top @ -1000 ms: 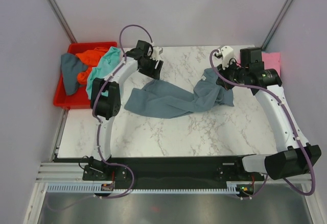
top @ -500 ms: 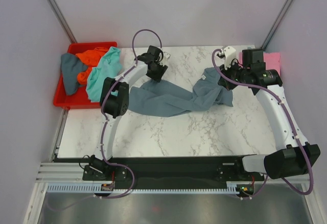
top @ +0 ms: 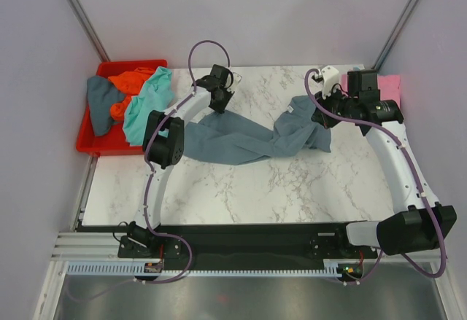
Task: Fold and stack the t-shirts
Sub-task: Flatten the tshirt out
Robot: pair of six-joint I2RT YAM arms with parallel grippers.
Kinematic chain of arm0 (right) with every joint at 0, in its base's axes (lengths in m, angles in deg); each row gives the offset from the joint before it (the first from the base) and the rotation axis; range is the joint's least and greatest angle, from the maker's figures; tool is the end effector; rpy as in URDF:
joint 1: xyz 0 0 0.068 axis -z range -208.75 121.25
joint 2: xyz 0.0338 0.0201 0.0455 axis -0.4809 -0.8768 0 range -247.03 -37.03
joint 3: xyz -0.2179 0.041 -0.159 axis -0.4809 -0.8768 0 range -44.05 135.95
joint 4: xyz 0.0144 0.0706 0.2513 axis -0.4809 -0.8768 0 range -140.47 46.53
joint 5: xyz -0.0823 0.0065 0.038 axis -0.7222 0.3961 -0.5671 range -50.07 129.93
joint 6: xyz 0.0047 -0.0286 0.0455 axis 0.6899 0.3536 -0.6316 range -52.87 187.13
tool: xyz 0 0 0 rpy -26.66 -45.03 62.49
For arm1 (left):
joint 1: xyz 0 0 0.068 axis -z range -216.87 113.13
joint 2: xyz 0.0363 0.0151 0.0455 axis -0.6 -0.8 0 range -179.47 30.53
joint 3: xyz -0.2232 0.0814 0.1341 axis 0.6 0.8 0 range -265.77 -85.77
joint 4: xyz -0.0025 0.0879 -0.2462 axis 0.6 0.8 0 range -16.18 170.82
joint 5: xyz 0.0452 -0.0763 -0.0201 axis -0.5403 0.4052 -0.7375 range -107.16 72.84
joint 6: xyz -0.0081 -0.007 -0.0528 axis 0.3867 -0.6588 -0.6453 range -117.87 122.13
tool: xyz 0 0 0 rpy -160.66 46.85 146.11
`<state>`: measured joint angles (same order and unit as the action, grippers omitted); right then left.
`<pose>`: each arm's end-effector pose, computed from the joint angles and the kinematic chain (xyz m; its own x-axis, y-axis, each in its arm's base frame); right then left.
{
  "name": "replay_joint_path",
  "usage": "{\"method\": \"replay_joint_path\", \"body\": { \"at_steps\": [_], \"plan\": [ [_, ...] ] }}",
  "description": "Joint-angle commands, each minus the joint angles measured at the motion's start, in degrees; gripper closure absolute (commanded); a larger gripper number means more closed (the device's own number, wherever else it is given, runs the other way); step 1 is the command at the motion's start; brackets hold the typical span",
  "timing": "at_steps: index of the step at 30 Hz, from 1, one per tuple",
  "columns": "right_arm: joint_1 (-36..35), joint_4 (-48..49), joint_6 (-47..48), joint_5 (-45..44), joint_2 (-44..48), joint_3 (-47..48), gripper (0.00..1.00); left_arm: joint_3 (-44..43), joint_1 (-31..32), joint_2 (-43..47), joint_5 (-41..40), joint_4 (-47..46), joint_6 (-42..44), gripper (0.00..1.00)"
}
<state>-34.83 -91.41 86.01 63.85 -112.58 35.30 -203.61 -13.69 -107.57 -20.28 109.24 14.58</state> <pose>0.2679 0.0431 0.3711 -0.5303 -0.3540 -0.7704 -0.5897 0.8069 0.0351 0.4869 -0.2064 0.1709 -0.6628 0.5179 -0.5408 0.5198 0.8381 0.1655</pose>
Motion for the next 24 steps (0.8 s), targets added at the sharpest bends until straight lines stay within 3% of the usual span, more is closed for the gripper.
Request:
{"method": "replay_joint_path", "body": {
  "at_steps": [1, 2, 5, 10, 15, 24],
  "plan": [
    [0.4, 2.1, -0.5, 1.4, -0.5, 0.5, 1.0, -2.1, -0.2, 3.3, -1.4, -1.8, 1.3, 0.76],
    [0.4, 2.0, -0.5, 1.5, -0.5, 0.5, 1.0, -2.1, -0.2, 3.3, -1.6, -1.8, 1.2, 0.89],
    [0.4, 2.3, -0.6, 1.6, -0.9, 0.5, 1.0, -2.3, -0.2, 3.3, -2.2, -1.9, 1.0, 0.98],
    [0.5, 2.7, -0.2, 0.7, -1.6, 1.2, 1.0, -6.4, -0.2, 5.7, -1.4, -1.6, 0.9, 0.98],
    [2.0, 8.5, -3.4, -13.4, -3.7, 4.5, 1.0, -16.4, -0.3, 13.1, 3.2, 3.3, -0.8, 0.98],
    [13.3, 12.3, -10.3, -19.1, -11.3, 30.0, 1.0, -12.7, -0.8, 34.7, 6.0, 3.3, -3.4, 0.98]
  ]
}}
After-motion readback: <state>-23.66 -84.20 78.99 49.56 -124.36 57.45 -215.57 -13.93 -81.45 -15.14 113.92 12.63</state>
